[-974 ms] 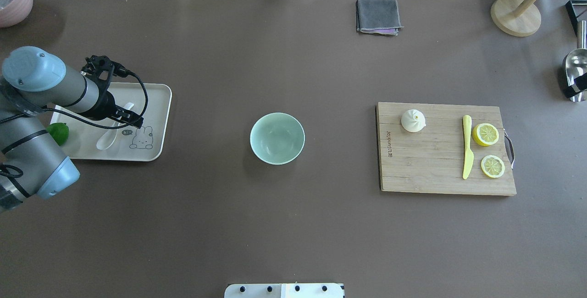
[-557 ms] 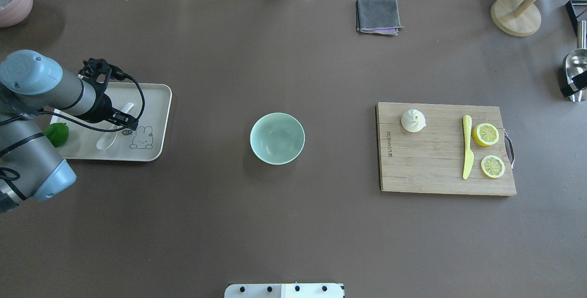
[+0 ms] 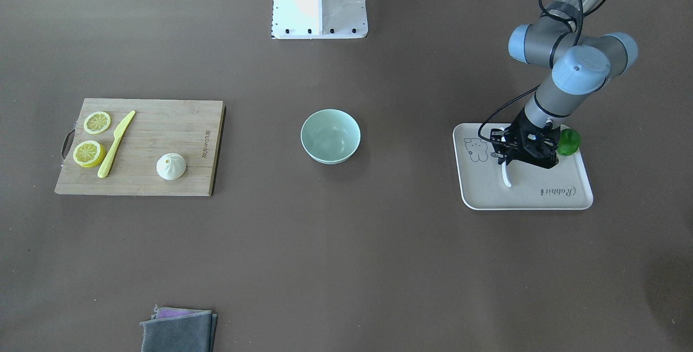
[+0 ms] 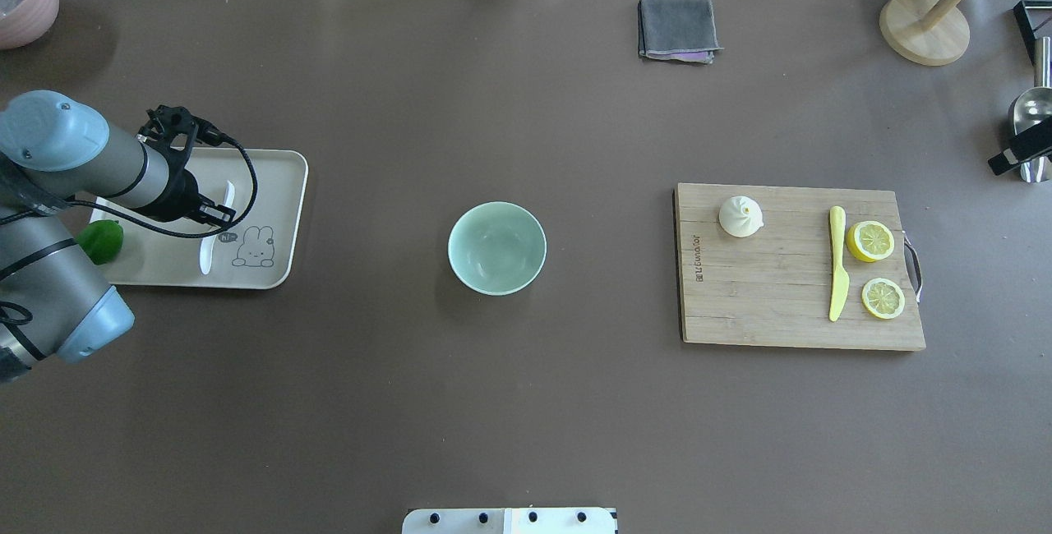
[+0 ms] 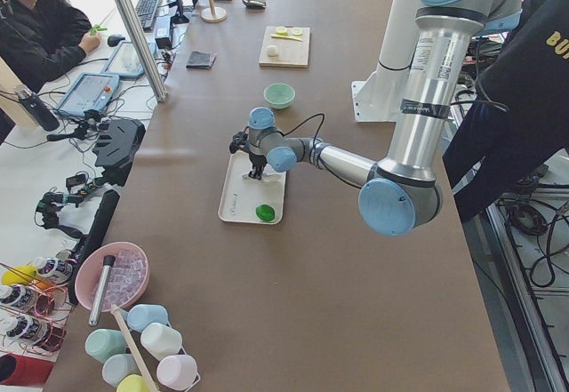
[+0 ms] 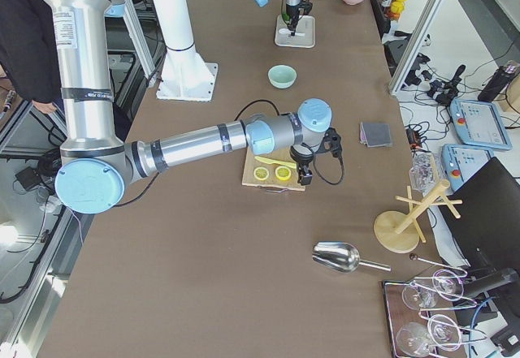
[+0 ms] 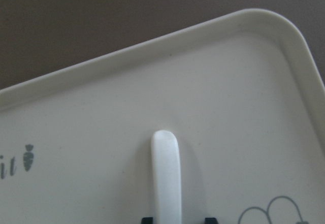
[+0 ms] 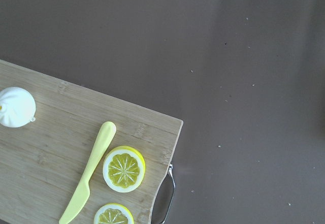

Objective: Put spoon and bun in bowl

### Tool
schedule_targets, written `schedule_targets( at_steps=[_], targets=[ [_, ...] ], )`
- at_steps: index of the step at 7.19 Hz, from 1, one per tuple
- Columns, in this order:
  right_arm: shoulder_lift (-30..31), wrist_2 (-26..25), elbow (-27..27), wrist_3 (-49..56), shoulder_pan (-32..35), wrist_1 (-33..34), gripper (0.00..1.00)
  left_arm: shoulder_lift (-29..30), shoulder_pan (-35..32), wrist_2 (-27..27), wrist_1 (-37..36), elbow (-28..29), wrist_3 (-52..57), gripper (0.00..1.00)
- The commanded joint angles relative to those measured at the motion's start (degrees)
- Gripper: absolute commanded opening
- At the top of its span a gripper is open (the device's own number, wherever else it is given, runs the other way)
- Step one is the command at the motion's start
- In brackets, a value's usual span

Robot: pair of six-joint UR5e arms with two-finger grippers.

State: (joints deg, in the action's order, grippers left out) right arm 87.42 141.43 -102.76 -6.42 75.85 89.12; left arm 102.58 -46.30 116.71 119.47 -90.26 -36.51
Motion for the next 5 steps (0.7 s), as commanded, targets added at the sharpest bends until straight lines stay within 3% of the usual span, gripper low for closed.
schedule_targets(
  at_steps=[1,3,5],
  targets=[
    [-0.41,-0.01,-0.25,-1.13,-0.61,-0.08,1.0,0.51,-2.98,3.84,-0.55,-1.23,-0.23,0.0],
    [-2.59,-0.54,-0.16,-7.26,-4.37,-1.74,1.0,4.8,-6.61,10.45,-1.77,-1.5,-2.23,0.0],
    [-2.78,-3.51,0.02,-16.04,-9.29,-7.26,1.0,10.68,-5.83,10.56,-1.52,-0.89,-11.7,0.0]
  ],
)
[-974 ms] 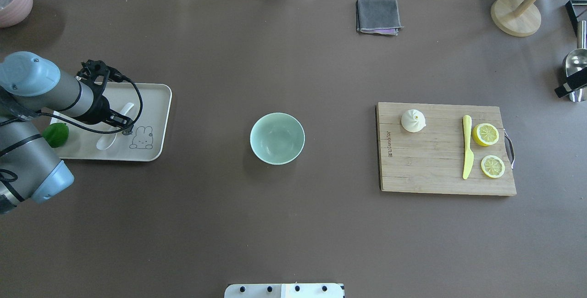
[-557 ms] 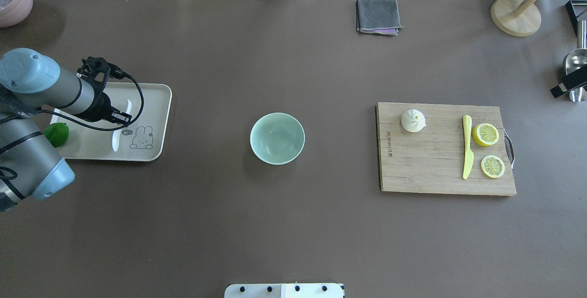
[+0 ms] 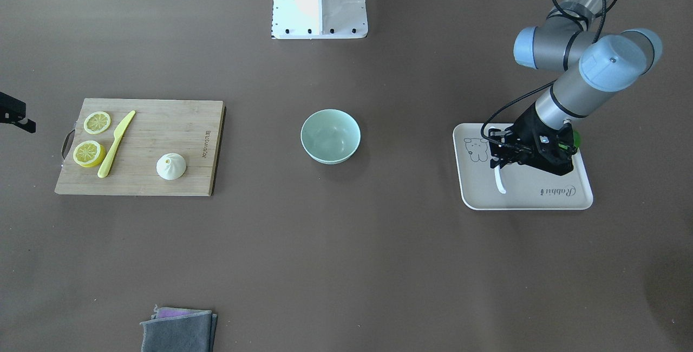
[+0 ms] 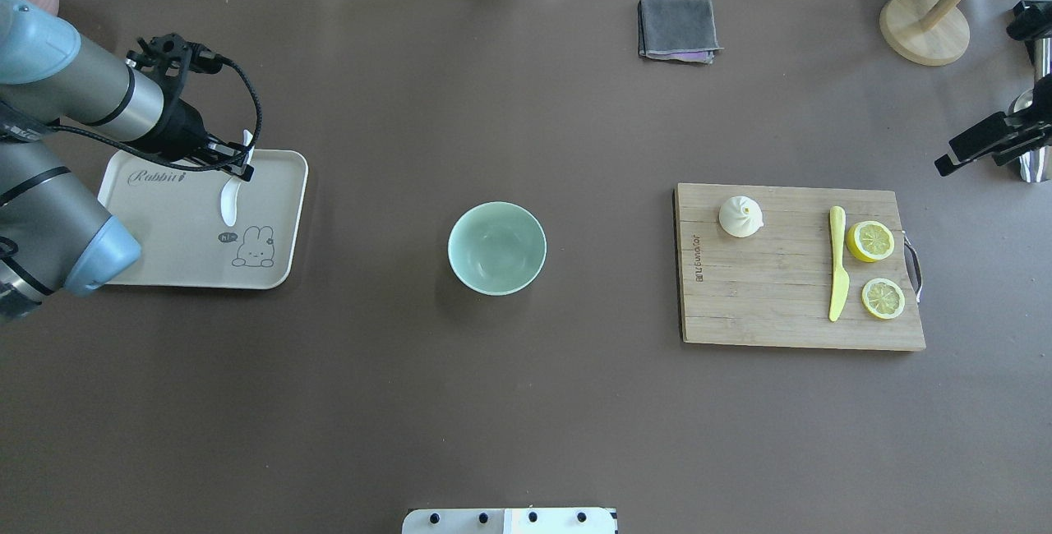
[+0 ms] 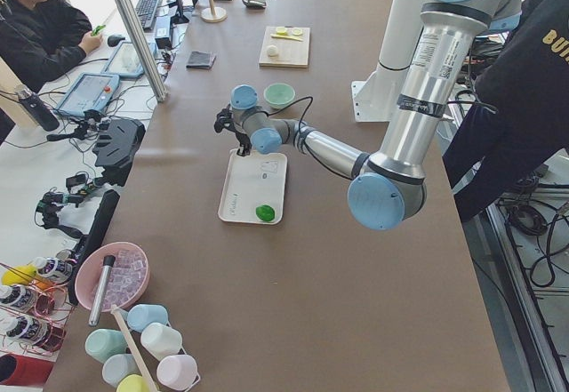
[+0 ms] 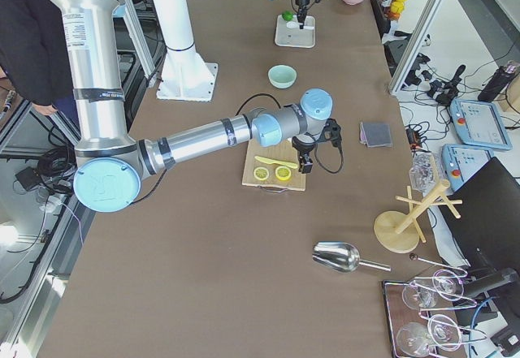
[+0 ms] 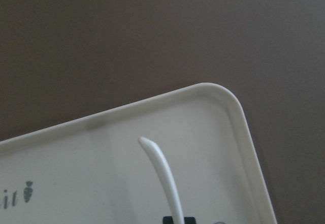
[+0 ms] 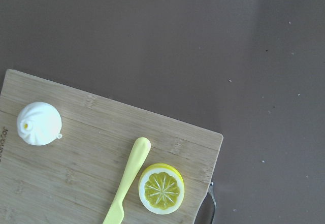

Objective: Put spoon and bun in bowl

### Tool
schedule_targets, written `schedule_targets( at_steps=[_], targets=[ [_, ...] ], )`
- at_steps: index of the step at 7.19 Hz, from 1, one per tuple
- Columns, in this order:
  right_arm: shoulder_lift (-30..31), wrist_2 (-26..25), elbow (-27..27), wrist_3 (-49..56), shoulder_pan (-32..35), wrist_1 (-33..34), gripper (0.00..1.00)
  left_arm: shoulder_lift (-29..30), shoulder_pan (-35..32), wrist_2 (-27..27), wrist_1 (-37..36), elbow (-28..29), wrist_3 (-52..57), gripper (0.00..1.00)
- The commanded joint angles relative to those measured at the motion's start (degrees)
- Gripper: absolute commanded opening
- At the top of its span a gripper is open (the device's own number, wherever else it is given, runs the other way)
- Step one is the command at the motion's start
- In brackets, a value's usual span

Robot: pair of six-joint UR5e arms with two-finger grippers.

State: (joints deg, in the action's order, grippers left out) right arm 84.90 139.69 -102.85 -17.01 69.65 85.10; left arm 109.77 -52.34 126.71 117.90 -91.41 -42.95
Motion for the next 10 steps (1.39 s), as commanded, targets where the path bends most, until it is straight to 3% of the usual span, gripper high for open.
schedule_targets(
  at_steps=[1,3,5,9,10],
  targets=[
    [-0.44,-2.48,0.2,-9.58,-5.11,-4.84,1.0,5.87,1.61,0.47,-0.03,0.27,-8.26,0.0],
    [-4.28,-7.73,0.46,-21.15,-11.34,-5.82,1.0,12.98,4.6,0.2,0.23,3.33,-14.42,0.0],
    [-10.78,-15.1,3.25,-33.65,-18.72,-5.74,1.0,15.98,7.33,-0.15,0.32,4.74,-18.03,0.0],
    [-13.44,-18.14,7.13,-35.81,-22.62,-5.82,0.99,19.68,11.99,-4.28,0.4,4.93,-23.58,0.0],
    [-13.8,-18.22,8.01,-35.99,-23.23,-5.82,0.93,19.95,12.0,-4.28,0.4,4.93,-23.67,0.0]
  ],
)
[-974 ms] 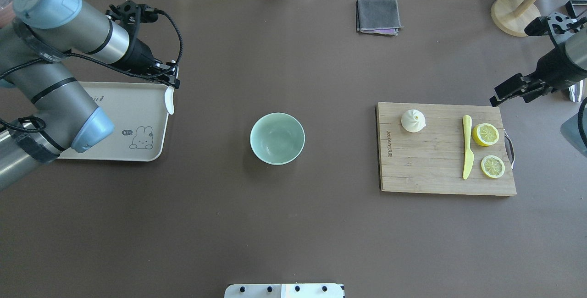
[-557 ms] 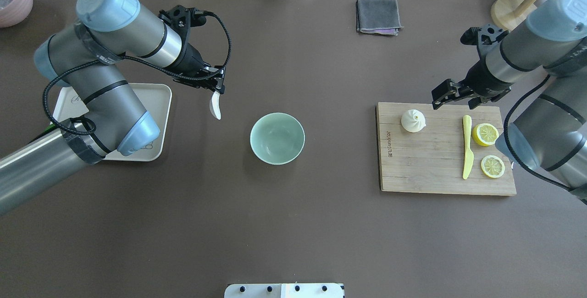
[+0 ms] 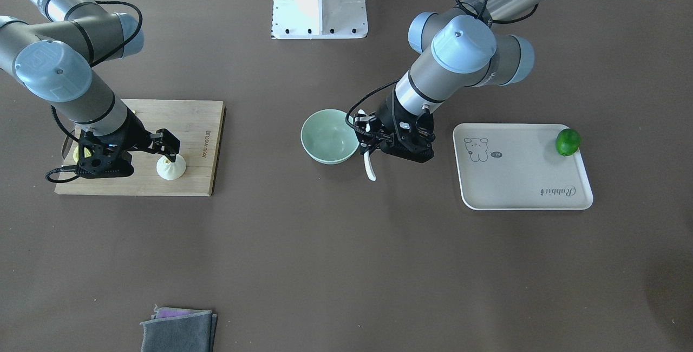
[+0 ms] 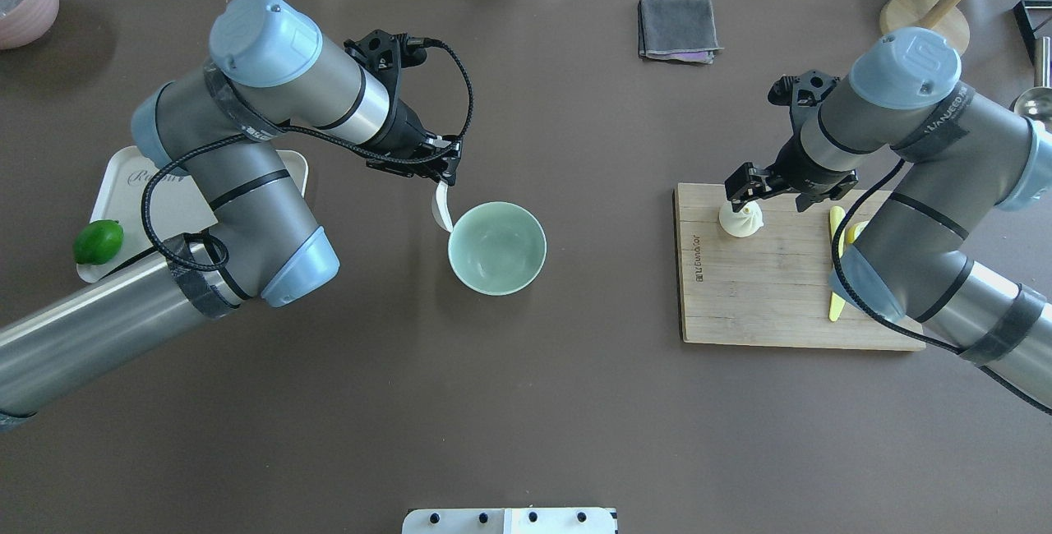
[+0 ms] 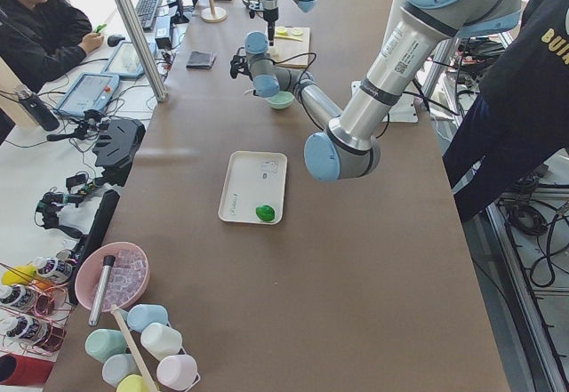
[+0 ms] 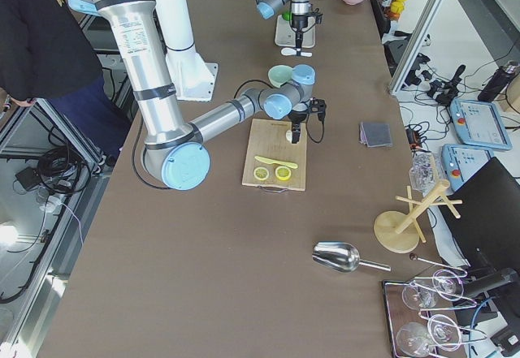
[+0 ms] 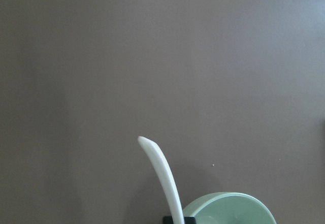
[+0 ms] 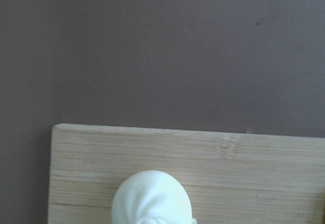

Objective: Put spoon and bun in bowl

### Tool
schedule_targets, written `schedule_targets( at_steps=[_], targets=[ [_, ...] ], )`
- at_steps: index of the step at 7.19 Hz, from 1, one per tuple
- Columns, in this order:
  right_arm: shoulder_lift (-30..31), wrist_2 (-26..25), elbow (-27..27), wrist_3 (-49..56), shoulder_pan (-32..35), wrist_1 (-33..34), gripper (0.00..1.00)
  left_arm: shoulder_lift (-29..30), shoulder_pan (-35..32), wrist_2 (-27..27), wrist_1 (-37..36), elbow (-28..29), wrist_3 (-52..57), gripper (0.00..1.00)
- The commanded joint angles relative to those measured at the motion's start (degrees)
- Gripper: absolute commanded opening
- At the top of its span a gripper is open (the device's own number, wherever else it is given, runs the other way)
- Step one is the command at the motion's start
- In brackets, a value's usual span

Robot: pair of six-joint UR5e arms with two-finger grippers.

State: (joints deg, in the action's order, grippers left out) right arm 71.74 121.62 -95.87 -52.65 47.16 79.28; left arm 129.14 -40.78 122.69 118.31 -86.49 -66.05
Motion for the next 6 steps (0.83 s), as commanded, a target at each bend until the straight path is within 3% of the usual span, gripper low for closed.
schedule_targets(
  at_steps=[1,2,3,5,6],
  targets=[
    [-0.9,-1.03,1.3,-1.04,-1.53,0.0,0.69,0.68,0.44,-0.26,-0.01,0.0,-0.48,0.0],
    [-0.99,-1.12,1.3,-1.75,-2.24,0.0,0.21,0.68,0.44,-0.26,-0.01,0.09,-0.48,0.0],
    [-0.99,-1.3,1.3,-1.67,-2.85,-0.09,0.0,0.68,0.79,-0.35,-0.01,0.09,-0.48,0.0],
    [-3.44,-1.83,0.52,-3.32,-1.99,0.0,0.0,0.76,2.01,-1.22,0.07,0.0,-0.65,0.0],
    [-4.23,-1.31,-1.23,-4.73,-0.68,0.35,0.0,1.64,3.85,-4.97,0.16,0.09,-1.87,0.0]
  ],
)
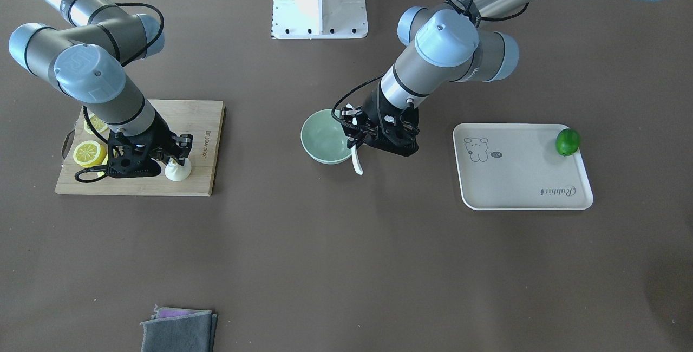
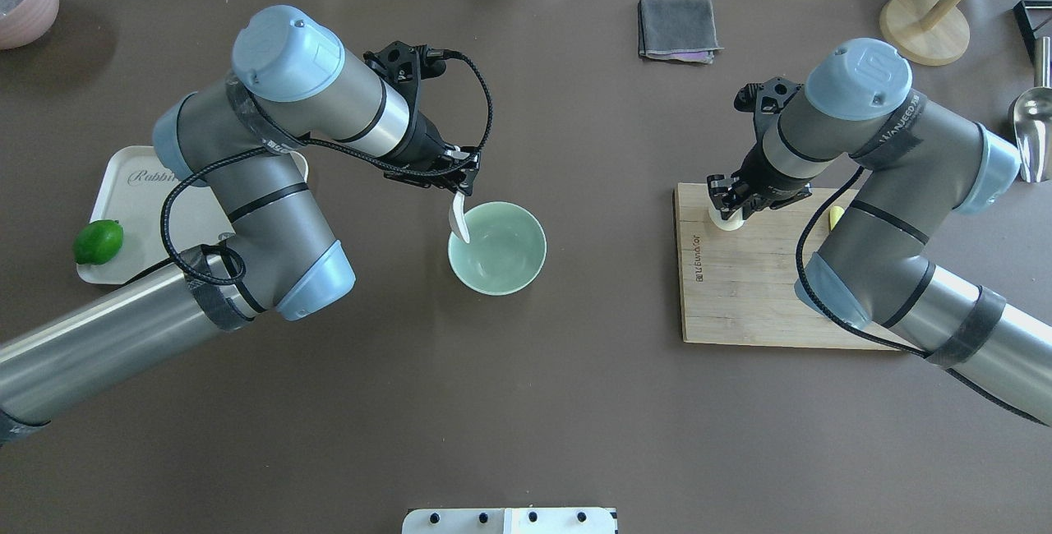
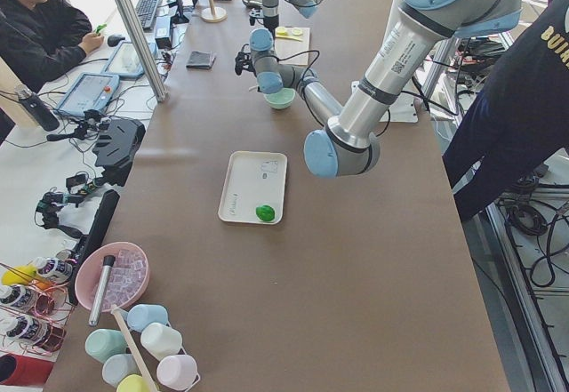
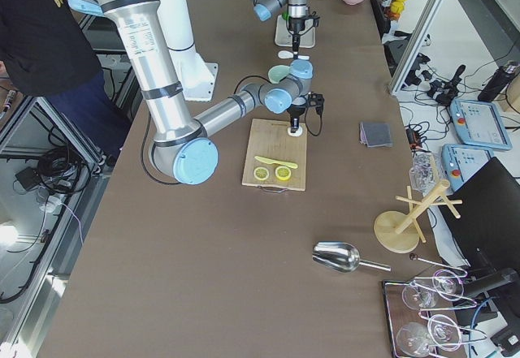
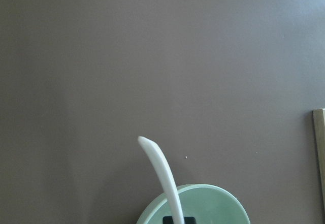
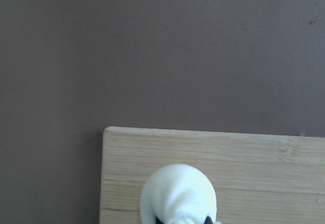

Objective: Put spoon and bun in bowl

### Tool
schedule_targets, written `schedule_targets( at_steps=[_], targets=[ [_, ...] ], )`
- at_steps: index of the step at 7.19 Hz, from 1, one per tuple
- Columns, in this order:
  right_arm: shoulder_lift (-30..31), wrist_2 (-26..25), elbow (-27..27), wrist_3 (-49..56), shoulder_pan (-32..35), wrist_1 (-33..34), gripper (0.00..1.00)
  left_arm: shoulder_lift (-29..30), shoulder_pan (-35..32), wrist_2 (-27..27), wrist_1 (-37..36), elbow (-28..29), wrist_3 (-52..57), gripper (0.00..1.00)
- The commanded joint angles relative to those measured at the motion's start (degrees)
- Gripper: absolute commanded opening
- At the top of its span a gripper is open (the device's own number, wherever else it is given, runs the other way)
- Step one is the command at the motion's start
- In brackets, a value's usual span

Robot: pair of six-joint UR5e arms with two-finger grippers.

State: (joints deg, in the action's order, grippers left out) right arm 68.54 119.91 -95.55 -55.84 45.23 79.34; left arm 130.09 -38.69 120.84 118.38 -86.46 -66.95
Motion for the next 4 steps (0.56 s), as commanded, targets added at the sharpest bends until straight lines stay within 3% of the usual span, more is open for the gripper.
schedule_targets(
  at_steps=[1,4],
  targets=[
    [-1.3,1.89,-2.61,-1.73,2.65,0.29,0.0,1.04,2.82,-4.46,0.27,0.49,-1.34,0.0],
    [-1.3,2.61,-4.73,-1.73,3.98,0.2,0.0,0.52,4.59,-4.56,0.36,0.76,-1.17,0.0]
  ],
)
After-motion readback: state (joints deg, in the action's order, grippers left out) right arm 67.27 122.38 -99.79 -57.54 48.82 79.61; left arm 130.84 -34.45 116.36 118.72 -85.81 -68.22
